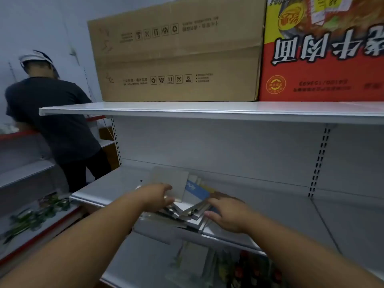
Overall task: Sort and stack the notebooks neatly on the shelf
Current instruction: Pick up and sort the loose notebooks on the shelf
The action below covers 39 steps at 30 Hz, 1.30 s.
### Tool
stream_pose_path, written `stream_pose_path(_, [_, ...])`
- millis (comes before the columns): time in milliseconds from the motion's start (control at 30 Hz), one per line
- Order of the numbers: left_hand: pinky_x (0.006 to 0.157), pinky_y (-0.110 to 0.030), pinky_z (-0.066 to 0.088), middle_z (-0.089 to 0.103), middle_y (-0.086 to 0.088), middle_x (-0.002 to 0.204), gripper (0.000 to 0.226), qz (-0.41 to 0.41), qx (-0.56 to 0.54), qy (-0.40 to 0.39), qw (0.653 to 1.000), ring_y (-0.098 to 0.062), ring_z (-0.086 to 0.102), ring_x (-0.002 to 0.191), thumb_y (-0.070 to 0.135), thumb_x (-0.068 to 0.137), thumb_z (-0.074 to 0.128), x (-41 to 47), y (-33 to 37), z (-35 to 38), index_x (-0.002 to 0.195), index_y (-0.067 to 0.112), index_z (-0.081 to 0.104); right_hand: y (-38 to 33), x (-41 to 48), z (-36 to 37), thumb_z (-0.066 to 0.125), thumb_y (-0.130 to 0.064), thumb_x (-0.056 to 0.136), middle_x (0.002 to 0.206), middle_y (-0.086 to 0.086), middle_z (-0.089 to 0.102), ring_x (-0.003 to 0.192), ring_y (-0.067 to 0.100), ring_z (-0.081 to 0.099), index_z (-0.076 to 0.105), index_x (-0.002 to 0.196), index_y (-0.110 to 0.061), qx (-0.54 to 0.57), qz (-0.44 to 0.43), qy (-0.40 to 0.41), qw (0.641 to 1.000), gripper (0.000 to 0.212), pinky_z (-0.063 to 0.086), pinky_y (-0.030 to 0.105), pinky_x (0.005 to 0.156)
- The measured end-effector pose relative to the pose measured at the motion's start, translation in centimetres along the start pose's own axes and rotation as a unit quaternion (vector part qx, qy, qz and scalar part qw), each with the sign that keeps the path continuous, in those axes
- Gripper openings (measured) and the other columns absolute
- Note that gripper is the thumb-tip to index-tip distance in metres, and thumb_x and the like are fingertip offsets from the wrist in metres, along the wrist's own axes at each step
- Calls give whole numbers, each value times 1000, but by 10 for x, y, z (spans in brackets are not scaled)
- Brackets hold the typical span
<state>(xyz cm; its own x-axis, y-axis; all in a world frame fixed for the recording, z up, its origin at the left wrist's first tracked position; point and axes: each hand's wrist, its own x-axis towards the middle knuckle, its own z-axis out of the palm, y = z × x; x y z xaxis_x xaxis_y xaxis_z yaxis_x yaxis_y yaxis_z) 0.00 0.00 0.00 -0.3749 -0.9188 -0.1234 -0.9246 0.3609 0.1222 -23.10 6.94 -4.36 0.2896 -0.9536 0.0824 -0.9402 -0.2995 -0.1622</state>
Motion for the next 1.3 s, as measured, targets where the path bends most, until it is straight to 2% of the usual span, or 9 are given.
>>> stream_pose_path(133, [102, -38, 39, 46, -10, 138, 46, -52, 42, 124, 990, -27, 46, 122, 31, 92, 41, 9, -24, 1, 136, 16, 41, 0, 13, 5, 39, -49, 91, 135, 4, 49, 121, 24, 44, 45, 130, -22, 23, 42, 27, 998, 48, 41, 34, 98])
stream_pose_path(367, [78, -32, 51, 58, -10, 99, 34, -148, -54, 140, 978, -25, 57, 87, 34, 83, 50, 20, -48, 16, 104, 9, 60, -13, 60, 17, 47, -46, 87, 123, 9, 53, 109, 27, 51, 52, 122, -19, 136, 165, 82, 973, 45, 44, 33, 85])
stream_pose_path(600, [86, -34, 52, 56, -12, 123, 69, -178, -258, 118, 942, -28, 59, 103, 22, 70, 75, 22, -45, 6, 130, 14, 41, -16, 89, 8, 64, -62, 69, 120, 6, 60, 106, 24, 60, 53, 120, -14, 137, 296, -17, 945, 71, 48, 27, 78])
stream_pose_path(700, [69, -37, 56, 50, -10, 116, 58, -156, -372, 85, 911, -27, 61, 84, 8, 77, 69, 17, -34, 1, 128, 16, 43, -9, 85, -3, 68, -50, 73, 110, 6, 64, 101, 23, 63, 59, 113, -11, 158, 287, -38, 944, 56, 42, 25, 70])
stream_pose_path(800, [75, -39, 57, 49, -14, 117, 50, -147, -442, 95, 880, -33, 59, 84, -10, 80, 56, 18, -12, -3, 124, 12, 50, 12, 70, -1, 64, -28, 78, 106, 13, 67, 97, 28, 66, 61, 107, -2, 226, 303, -41, 925, 39, 49, 31, 72])
stream_pose_path(967, [43, -22, 56, 49, -19, 113, 45, -89, -622, 92, 773, -29, 55, 76, -22, 81, 44, 26, 71, 3, 111, 10, 55, 90, 0, 5, 57, -22, 75, 103, 18, 69, 87, 32, 69, 62, 96, -1, 309, 372, 93, 870, 30, 57, 36, 78])
stream_pose_path(1133, [43, -23, 56, 51, -20, 116, 45, -51, -681, 50, 729, -35, 54, 92, -23, 82, 42, 52, 165, 52, 115, 5, 54, 172, -117, -1, 60, -17, 81, 96, 18, 68, 68, 30, 68, 50, 83, -10, 336, 474, 242, 776, 12, 56, 38, 68])
stream_pose_path(1233, [52, -32, 58, 51, -21, 115, 43, -73, -674, -8, 735, -37, 54, 94, -20, 82, 43, 64, 198, 90, 119, 0, 50, 199, -177, -4, 61, -23, 83, 81, 10, 65, 60, 21, 62, 52, 82, -12, 288, 521, 215, 774, 14, 49, 29, 55])
stream_pose_path(1300, [64, -37, 54, 53, -22, 113, 43, -99, -615, -15, 782, -36, 57, 87, -16, 81, 48, 69, 210, 108, 122, -2, 49, 208, -200, 1, 60, -32, 83, 70, 3, 62, 54, 10, 53, 57, 74, -13, 215, 527, 163, 806, 21, 34, 22, 43])
